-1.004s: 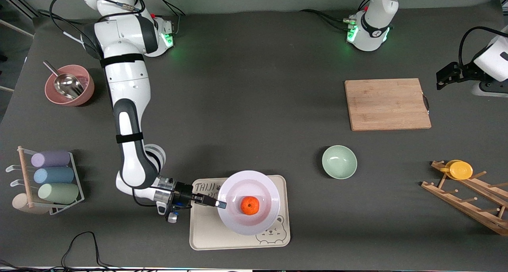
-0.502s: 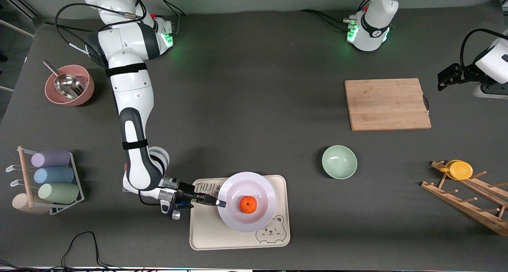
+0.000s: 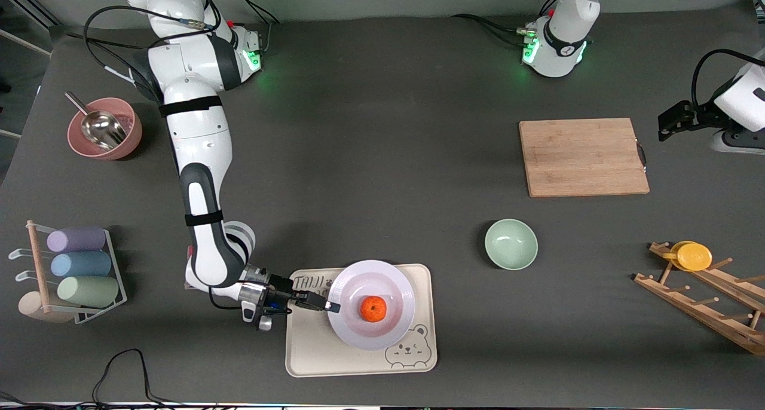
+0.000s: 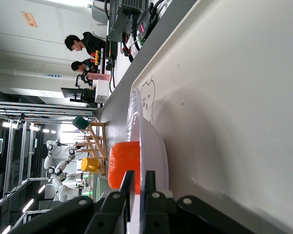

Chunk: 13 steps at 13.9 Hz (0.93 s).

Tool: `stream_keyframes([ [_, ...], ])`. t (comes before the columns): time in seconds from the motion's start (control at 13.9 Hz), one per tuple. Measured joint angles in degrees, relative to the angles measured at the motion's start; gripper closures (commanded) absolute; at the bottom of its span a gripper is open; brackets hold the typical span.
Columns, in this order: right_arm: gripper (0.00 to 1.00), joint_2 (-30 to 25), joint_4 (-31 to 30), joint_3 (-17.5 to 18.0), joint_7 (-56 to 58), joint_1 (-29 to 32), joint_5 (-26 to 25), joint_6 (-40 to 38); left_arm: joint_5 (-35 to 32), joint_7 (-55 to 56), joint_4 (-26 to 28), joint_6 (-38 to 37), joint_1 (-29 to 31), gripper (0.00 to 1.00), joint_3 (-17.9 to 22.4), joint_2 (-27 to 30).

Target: Place orange and plate with both arms

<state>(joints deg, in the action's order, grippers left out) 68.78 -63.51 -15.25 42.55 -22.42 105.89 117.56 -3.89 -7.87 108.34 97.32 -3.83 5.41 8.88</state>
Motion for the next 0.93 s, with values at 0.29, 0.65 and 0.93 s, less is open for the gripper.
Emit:
stream_keyframes([
  [0.29,0.28,0.00,0.05,0.01,0.02,0.00,0.00,0.00,0.00,-0.02,0.00,0.04,0.56,0.00,0.07,-0.13],
  [0.65,0.25,-0.01,0.62,-0.09,-0.01,0.01,-1.17,0.00,0.09,-0.04,0.00,0.35,0.94,0.00,0.07,-0.45],
  [0.93,0.21,-1.36,1.88,-1.26,-3.63,0.56,-10.01,0.01,0.10,-0.04,-0.02,0.47,0.97,0.00,0.07,-0.70],
])
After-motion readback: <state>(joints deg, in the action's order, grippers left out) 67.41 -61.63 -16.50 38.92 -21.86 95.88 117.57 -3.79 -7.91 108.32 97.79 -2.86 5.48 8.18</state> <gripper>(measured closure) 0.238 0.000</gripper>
